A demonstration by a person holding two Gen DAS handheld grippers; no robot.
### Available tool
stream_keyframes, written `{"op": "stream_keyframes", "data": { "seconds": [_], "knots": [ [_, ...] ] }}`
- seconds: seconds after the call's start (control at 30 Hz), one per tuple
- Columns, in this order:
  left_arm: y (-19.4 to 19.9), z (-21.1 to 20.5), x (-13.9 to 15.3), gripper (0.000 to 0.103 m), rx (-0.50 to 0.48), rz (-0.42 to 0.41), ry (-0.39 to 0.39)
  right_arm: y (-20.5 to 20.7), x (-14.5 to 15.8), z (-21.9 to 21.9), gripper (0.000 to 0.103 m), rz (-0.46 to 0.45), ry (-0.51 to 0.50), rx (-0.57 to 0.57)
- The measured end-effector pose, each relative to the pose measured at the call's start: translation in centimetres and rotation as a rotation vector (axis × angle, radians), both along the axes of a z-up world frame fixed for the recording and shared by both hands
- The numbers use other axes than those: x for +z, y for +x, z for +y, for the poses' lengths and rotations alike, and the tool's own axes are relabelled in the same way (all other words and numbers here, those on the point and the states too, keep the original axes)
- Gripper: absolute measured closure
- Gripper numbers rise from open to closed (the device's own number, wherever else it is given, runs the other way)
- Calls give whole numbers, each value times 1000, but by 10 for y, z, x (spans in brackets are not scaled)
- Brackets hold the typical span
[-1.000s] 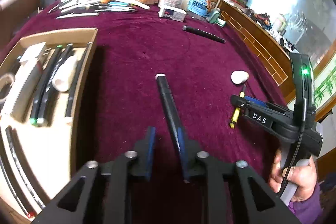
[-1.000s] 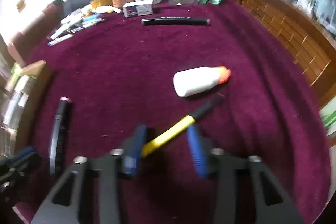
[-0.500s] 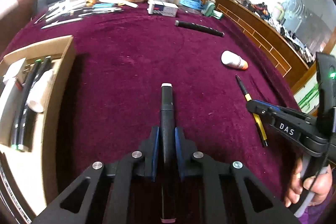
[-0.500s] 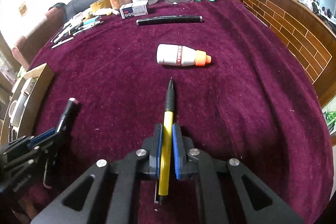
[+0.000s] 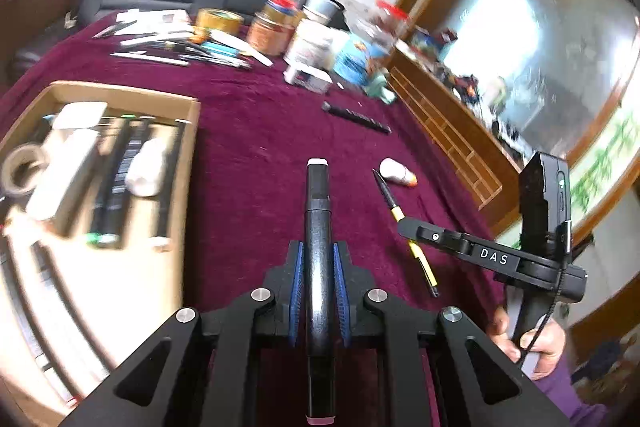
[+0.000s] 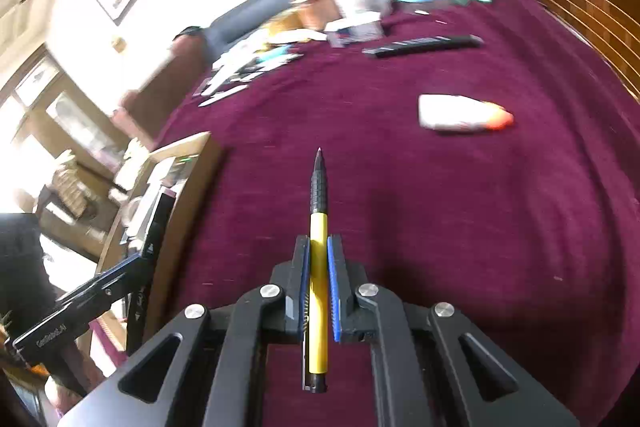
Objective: Organize rigid objects
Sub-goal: 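Lower the marker and yellow pencil into the cardboard box and open both tools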
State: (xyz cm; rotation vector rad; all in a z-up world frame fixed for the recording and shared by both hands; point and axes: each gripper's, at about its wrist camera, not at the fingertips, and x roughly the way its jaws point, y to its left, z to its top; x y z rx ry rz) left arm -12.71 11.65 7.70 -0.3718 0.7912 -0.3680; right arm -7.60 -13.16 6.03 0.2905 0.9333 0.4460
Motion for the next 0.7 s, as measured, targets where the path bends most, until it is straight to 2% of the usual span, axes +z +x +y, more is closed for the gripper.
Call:
{"op": "stream_keyframes", "data": {
  "seconds": [0.2, 0.4, 0.57, 0.7],
  "knots": [
    [-29, 82, 11, 89, 205, -14, 16, -5, 25, 80, 95, -27, 24, 187],
    [-41, 151, -11, 88, 406, 56, 35, -13, 26, 168, 95, -12, 3, 355],
    [-41, 176, -42, 88, 458, 137, 37, -13, 13, 222, 95, 26, -34, 416],
    [-40, 176, -48, 88, 468, 137, 52, -9, -5, 244, 95, 58, -72, 427]
  ]
}}
